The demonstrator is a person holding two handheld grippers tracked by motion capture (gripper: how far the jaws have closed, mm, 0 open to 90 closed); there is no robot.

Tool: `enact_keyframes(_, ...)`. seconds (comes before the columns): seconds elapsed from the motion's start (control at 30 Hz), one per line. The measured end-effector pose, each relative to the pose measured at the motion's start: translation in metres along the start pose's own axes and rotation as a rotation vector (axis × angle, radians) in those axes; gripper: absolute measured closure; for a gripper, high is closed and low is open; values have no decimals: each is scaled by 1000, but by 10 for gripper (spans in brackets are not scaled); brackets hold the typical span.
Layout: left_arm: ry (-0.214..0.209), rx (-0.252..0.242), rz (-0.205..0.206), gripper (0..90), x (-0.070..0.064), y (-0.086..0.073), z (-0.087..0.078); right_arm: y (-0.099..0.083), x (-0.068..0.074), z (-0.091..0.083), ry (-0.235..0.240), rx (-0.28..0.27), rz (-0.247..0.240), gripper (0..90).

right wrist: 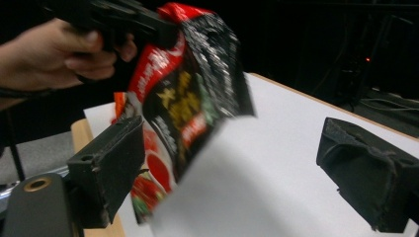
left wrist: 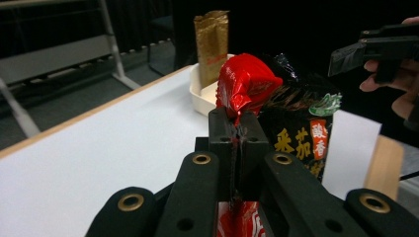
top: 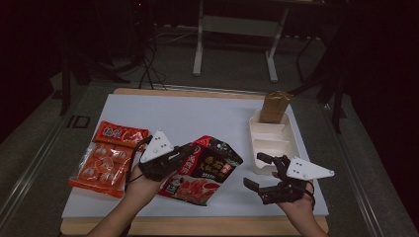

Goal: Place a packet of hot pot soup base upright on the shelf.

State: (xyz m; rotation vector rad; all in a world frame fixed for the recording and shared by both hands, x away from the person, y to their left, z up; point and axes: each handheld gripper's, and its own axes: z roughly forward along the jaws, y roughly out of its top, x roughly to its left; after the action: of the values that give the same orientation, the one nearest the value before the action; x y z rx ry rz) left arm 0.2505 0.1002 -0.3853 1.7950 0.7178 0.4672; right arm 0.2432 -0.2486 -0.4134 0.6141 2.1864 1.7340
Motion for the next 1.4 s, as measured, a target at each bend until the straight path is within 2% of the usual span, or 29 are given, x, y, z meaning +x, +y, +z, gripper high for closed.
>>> enact_keyframes(0.17,-7,-48,-41,887,-3,-1,10,5,-3,0,-1,-18,40,129)
enact_keyframes(0.23,-9,-71,-56,887,-4,-1,12,7,-5,1,-16,-12,43,129)
enact_keyframes(0.27,-7,-75,-75,887,-4,0,14,7,-6,1,-5,-16,52,131)
enact_keyframes(0.33,-25,-100,-97,887,-4,0,16,9,-6,2,-4,-18,52,132)
enact_keyframes(0.4,-33,-119,-106,887,-5,1,18,11,-7,4,-6,-22,51,135)
enact_keyframes(0.47,-48,-145,-101,887,-8,2,19,13,-10,7,-14,-23,65,145)
enact_keyframes(0.5,-41,-157,-104,887,-9,2,19,14,-12,8,-11,-23,74,160)
enact_keyframes(0.53,-53,-165,-114,887,-10,3,20,14,-13,9,-15,-18,85,175)
enact_keyframes(0.6,-44,-177,-108,887,-13,4,21,16,-15,10,-8,-21,106,238)
enact_keyframes(0.63,-61,-181,-117,887,-14,4,22,17,-16,12,-8,-17,109,271)
enact_keyframes(0.7,-50,-180,-109,887,-16,4,24,18,-15,13,-8,-21,103,360)
enact_keyframes(0.77,-63,-186,-123,886,-16,3,27,20,-14,13,-14,-25,95,485)
enact_keyframes(0.8,-55,-188,-120,886,-17,2,28,21,-14,13,-12,-30,99,598)
enact_keyframes(0.87,-62,-193,-129,886,-16,1,29,24,-16,14,-5,-20,114,700)
enact_keyframes(0.93,-55,-187,-136,885,-15,-1,30,26,-18,14,-3,5,106,728)
enact_keyframes(1.0,-68,-188,-153,883,-13,-3,31,30,-18,14,-9,21,83,748)
enact_keyframes(1.07,-82,-184,-164,878,-9,-4,31,33,-19,15,0,26,95,762)
enact_keyframes(1.2,-84,-195,-144,866,-9,-1,27,42,-19,15,1,25,69,773)
enact_keyframes(1.3,-107,-180,-143,831,-6,3,25,47,-20,13,8,22,59,776)
enact_keyframes(1.4,-111,-181,-117,730,-4,3,24,52,-20,11,11,12,48,777)
